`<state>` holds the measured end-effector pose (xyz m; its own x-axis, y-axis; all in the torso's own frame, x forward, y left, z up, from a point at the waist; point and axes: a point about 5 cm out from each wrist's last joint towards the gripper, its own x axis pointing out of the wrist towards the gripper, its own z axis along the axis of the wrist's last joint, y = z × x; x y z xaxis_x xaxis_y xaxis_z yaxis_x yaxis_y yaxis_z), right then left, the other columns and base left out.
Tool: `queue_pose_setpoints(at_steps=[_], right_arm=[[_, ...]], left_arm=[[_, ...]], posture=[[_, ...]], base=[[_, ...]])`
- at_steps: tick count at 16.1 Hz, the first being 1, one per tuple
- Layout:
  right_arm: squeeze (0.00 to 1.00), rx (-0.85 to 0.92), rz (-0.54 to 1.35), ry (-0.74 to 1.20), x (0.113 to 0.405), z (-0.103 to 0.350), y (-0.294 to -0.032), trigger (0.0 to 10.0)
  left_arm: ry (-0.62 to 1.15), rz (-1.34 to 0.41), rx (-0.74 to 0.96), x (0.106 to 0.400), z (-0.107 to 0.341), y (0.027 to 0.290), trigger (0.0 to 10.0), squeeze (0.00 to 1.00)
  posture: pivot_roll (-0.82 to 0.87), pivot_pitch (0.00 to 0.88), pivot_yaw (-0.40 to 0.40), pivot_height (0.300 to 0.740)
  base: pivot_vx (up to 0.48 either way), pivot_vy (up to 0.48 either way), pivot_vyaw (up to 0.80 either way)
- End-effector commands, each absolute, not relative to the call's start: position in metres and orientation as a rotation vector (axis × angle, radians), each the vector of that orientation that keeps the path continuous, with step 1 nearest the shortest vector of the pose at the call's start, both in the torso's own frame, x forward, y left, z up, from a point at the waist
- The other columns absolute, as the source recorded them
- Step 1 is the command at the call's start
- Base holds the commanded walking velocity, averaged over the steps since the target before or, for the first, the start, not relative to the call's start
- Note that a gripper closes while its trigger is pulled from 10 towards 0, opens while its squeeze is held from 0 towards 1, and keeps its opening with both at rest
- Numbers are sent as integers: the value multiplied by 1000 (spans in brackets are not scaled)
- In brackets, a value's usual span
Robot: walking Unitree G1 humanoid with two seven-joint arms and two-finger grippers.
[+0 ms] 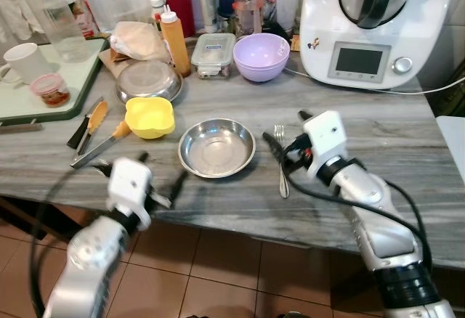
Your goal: Setting the table
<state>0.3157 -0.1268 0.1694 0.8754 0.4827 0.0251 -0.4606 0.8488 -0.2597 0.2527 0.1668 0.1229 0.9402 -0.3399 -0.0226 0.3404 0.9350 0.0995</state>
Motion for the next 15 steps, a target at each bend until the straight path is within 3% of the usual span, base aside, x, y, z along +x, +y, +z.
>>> queue_pose_setpoints(at_steps=[1,3,6,9,13,15], right_arm=[[0,-233,513,-114,311,170,-120,10000],[0,-99,475,-98,303,167,-119,10000],[0,-102,292,-85,296,153,-136,10000],[0,-191,256,-105,280,144,-149,10000],[0,-138,137,90,244,88,-185,10000],[0,-145,114,95,238,88,-191,10000]], left_arm=[[16,-313,60,250,123,166,10000,0],[10,-244,21,239,115,163,10000,0],[54,-39,-57,220,97,178,10000,0],[56,64,-47,213,93,193,10000,0],[127,13,15,208,76,189,10000,0],[120,7,15,213,78,186,10000,0]], posture=[[-166,88,95,740],[-162,79,102,740],[-151,64,98,740],[-153,61,88,740],[-174,86,104,740],[-183,91,109,740]], base=[[0,0,0],[0,0,0],[0,0,0],[0,0,0],[0,0,0],[0,0,0]])
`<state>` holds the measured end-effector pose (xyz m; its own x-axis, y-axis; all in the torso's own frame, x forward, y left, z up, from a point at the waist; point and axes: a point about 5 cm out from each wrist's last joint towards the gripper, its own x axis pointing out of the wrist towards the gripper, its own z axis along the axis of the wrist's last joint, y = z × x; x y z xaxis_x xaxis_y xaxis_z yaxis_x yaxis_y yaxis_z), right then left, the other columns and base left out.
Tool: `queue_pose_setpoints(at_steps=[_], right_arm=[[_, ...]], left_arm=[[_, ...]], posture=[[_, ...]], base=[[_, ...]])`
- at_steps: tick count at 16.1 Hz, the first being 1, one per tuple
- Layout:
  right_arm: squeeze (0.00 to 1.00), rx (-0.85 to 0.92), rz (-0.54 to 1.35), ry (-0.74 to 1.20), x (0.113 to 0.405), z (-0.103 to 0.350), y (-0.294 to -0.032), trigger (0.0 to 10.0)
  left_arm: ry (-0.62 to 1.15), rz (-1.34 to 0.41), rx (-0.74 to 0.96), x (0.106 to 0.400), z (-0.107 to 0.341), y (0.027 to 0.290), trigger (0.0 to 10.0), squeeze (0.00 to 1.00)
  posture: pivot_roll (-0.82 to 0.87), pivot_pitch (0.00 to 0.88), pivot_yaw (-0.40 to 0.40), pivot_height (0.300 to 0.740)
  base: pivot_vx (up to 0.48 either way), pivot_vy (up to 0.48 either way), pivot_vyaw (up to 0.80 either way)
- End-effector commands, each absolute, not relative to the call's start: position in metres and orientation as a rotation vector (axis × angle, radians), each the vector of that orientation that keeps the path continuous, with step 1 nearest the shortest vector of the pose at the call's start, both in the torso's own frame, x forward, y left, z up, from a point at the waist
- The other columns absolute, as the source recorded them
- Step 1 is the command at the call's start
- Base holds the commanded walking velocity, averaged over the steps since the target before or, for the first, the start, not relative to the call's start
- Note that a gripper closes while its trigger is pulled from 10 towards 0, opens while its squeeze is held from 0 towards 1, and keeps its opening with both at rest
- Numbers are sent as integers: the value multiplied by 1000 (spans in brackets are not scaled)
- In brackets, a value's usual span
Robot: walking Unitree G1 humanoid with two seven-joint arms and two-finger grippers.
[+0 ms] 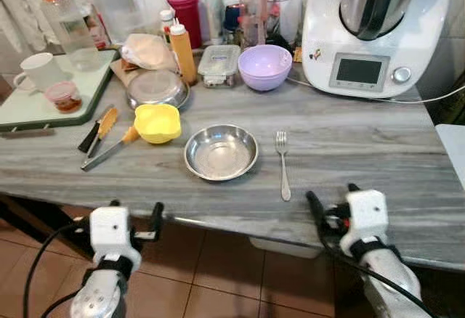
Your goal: Setting the table
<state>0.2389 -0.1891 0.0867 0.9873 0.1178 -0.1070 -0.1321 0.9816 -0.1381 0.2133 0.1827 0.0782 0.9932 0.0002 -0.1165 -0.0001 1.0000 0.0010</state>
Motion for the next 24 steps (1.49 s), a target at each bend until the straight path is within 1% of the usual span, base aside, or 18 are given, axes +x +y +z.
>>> queue_pose_setpoints(at_steps=[1,4,5,9,12,15,20,24], right_arm=[[0,-146,108,77,238,92,-192,10000],[0,-169,133,11,249,106,-183,10000],[0,-179,139,-27,257,116,-179,10000],[0,-195,146,-150,274,153,-169,10000],[0,-193,145,-143,272,152,-168,10000],[0,-190,143,-110,267,145,-166,10000],[0,-183,156,-103,267,144,-161,10000],[0,-192,165,-129,270,149,-157,10000]], left_arm=[[108,-8,16,214,80,182,10000,0],[103,-27,-4,216,80,174,10000,0],[94,-12,-19,219,82,175,10000,0],[39,-39,-24,227,96,171,10000,0],[28,-33,-21,227,97,172,10000,0],[36,-22,-30,225,96,175,10000,0],[40,-34,-32,228,97,173,10000,0],[44,-20,-24,229,99,176,10000,0]], posture=[[-188,95,114,740],[-190,98,114,740],[-188,97,110,740],[-179,97,101,740],[-176,104,101,740],[-176,110,105,740],[-178,118,110,740],[-173,114,111,740]], base=[[0,0,0],[0,0,0],[0,0,0],[0,0,0],[0,0,-135],[0,0,-619],[0,0,-719],[0,0,0]])
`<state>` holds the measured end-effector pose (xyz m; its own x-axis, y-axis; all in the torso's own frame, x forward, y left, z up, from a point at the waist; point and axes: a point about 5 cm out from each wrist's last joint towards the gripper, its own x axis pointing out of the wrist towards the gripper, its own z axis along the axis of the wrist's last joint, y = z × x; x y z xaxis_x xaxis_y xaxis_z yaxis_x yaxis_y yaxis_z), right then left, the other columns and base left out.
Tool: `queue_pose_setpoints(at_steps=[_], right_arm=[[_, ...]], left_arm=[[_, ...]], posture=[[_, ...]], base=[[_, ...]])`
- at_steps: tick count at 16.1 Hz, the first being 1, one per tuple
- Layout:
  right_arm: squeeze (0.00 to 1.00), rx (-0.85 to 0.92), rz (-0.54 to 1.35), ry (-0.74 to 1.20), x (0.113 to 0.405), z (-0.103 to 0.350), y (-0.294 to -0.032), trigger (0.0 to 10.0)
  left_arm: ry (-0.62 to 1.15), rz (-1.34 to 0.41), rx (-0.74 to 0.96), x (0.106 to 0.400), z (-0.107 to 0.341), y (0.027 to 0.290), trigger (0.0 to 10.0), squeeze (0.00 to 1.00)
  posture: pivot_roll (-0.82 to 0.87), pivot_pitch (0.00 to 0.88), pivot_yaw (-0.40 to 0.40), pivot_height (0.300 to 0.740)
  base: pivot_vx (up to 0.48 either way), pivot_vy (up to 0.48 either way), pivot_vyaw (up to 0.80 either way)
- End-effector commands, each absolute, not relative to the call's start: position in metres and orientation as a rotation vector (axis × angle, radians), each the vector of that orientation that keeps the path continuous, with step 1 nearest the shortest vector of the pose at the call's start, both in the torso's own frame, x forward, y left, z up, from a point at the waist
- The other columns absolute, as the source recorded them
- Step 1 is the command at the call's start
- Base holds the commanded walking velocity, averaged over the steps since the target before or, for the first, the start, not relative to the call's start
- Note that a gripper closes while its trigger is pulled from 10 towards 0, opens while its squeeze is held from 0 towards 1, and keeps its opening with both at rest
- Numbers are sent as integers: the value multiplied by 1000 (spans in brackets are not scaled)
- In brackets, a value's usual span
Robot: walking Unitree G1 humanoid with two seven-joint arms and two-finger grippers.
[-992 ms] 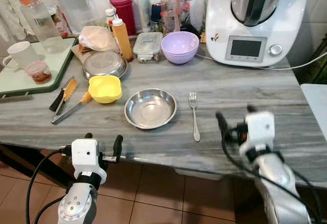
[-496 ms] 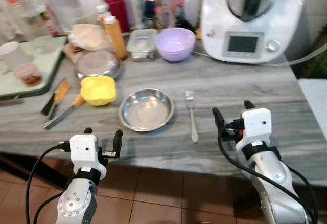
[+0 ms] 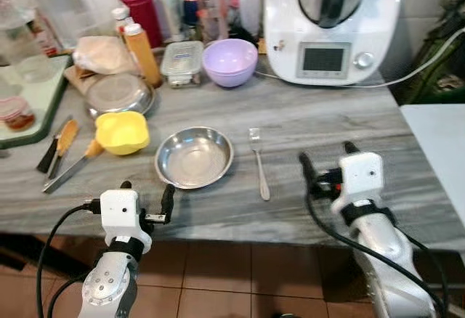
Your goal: Setting the table
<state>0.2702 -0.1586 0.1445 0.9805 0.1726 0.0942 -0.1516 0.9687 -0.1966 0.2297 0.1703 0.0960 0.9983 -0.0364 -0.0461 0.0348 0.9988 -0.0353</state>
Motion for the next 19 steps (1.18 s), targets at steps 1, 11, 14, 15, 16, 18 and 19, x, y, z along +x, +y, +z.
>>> queue_pose_setpoints(at_steps=[1,11,14,15,16,18,19], right_arm=[[0,-191,166,-133,271,150,-157,10000],[0,-201,187,-145,274,152,-153,10000],[0,-199,185,-147,276,152,-153,10000],[0,-198,184,-148,276,153,-153,10000],[0,-197,182,-150,276,153,-152,10000],[0,-197,174,-155,278,155,-153,10000],[0,-197,172,-157,279,155,-153,10000]], left_arm=[[41,-17,-24,230,100,177,10000,0],[50,-11,-31,233,104,175,10000,0],[56,-7,-29,233,103,176,10000,0],[57,-8,-28,233,103,176,10000,0],[59,-9,-26,232,103,176,10000,0],[61,-10,-25,232,104,176,10000,0],[62,-11,-25,232,104,176,10000,0]], posture=[[-173,114,111,740],[-168,116,105,740],[-168,116,105,740],[-168,116,105,740],[-168,116,105,740],[-163,118,112,740],[-163,118,112,740]], base=[[0,0,0],[-231,0,0],[-281,0,0],[-285,0,0],[-285,0,0],[-287,0,0],[-285,0,0]])
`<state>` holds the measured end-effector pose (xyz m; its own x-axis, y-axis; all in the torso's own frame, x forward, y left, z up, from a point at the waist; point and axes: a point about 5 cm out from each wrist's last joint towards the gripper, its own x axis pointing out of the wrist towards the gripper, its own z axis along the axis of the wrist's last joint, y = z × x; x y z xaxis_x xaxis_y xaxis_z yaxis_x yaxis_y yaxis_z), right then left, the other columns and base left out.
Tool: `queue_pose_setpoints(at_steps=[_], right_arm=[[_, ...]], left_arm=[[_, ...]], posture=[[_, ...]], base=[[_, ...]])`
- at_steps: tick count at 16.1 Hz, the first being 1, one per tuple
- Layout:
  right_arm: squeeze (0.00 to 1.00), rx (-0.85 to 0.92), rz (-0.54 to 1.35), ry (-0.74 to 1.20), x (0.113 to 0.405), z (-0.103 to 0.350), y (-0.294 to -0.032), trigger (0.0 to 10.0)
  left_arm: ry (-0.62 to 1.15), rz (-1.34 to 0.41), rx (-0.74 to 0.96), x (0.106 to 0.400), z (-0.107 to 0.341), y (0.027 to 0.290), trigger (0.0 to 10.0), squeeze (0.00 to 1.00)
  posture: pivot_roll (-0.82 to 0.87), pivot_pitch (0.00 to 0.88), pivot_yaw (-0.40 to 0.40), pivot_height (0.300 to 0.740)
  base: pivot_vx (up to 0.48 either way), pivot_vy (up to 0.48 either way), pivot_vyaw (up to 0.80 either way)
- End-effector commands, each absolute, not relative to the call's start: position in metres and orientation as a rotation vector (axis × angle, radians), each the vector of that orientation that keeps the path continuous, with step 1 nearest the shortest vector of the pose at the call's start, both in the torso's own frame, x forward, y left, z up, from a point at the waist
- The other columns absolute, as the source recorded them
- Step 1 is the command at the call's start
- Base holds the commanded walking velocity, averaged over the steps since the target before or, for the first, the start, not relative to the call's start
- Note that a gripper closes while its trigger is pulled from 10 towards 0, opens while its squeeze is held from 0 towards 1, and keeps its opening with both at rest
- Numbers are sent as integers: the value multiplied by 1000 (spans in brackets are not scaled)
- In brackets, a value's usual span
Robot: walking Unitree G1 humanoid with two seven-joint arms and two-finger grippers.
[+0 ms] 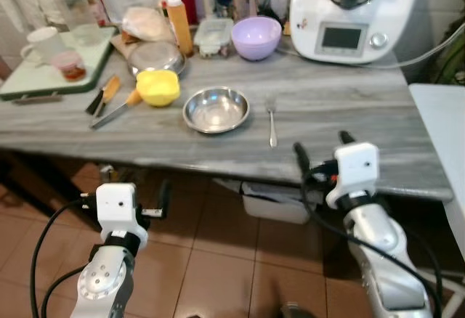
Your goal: Setting the table
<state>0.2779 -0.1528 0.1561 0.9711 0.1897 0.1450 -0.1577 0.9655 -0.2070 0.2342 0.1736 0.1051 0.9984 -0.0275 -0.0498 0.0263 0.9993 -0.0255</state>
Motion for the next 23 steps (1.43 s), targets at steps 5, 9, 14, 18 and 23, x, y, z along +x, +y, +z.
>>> queue_pose_setpoints(at_steps=[5,9,14,18,23], right_arm=[[0,-188,161,-155,280,155,-154,10000],[0,-182,165,-153,283,154,-152,10000],[0,-180,173,-150,284,153,-148,10000],[0,-179,175,-152,285,153,-148,10000],[0,-208,192,-171,286,156,-146,10000]], left_arm=[[67,-20,-25,233,103,174,10000,0],[72,-18,-22,233,102,175,10000,0],[78,-10,-15,231,101,178,10000,0],[82,-14,-9,230,99,176,10000,0],[71,-34,-10,231,98,171,10000,0]], posture=[[-165,118,113,740],[-160,114,111,740],[-148,113,110,740],[-148,117,108,740],[-161,120,98,740]], base=[[-296,0,0],[-295,0,0],[-304,0,0],[-307,0,-605],[-178,0,-81]])
